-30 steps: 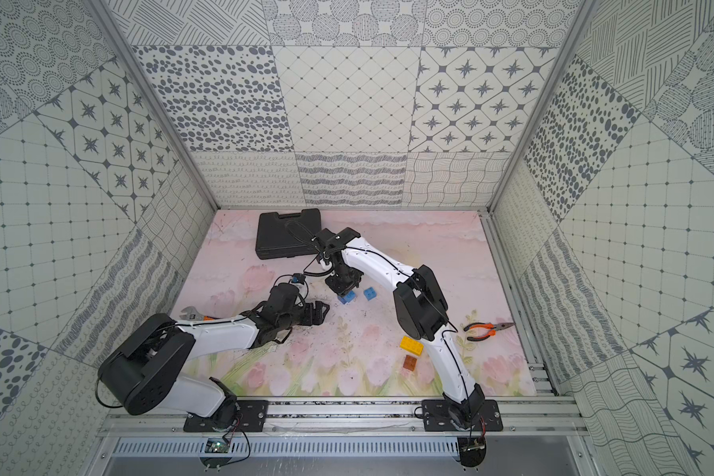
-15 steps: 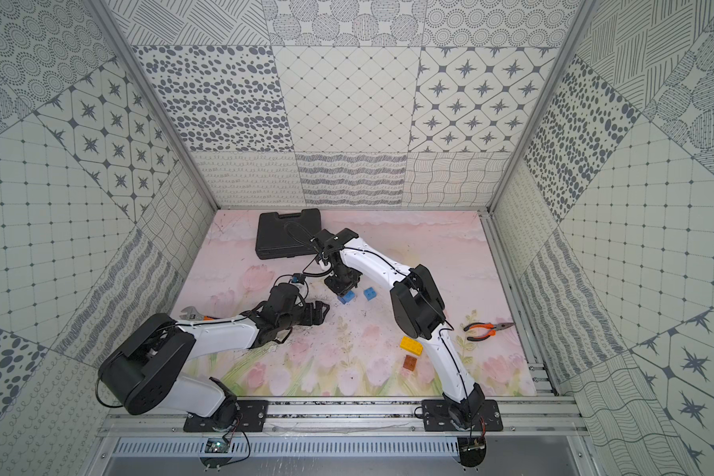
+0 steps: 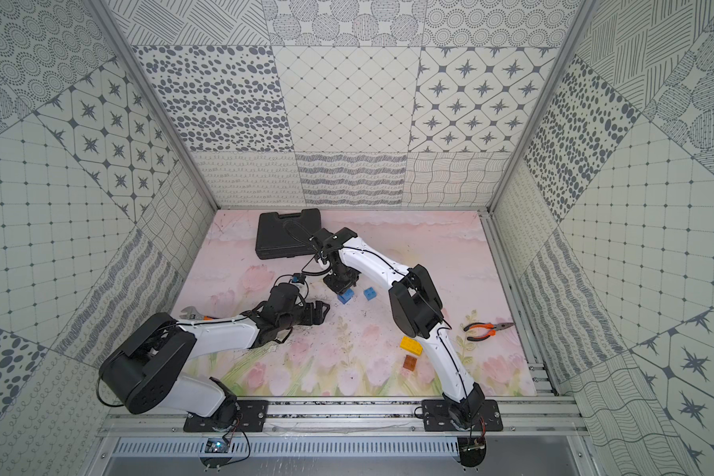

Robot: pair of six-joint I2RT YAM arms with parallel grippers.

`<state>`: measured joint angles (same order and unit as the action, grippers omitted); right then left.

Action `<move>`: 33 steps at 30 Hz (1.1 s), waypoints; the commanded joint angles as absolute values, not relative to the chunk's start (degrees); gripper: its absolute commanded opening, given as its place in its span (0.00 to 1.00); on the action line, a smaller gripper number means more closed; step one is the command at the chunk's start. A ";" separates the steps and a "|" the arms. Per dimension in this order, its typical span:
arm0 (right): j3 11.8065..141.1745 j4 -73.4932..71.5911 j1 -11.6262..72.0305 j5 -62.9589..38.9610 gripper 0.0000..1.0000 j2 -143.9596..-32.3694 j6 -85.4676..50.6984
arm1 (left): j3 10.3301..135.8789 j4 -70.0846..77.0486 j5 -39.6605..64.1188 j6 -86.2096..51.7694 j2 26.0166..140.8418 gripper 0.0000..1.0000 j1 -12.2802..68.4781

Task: Assemble the letter f with lego
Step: Assemble the lego brick at the center of the board.

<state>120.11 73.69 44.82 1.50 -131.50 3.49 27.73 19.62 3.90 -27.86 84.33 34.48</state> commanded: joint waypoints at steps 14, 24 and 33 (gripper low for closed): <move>119.38 74.70 44.97 -0.04 0.27 -132.58 4.22 | 28.13 18.72 3.66 -27.25 84.93 0.90 34.63; 117.44 74.50 44.94 -0.09 0.27 -132.74 4.39 | 28.13 18.72 3.68 -27.22 84.90 0.90 34.63; 118.26 74.95 44.95 0.20 0.27 -134.86 3.11 | 28.29 18.90 3.87 -27.17 85.21 0.90 34.67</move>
<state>119.11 74.02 44.82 0.45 -131.50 3.46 27.73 20.16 3.88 -27.83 84.68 34.48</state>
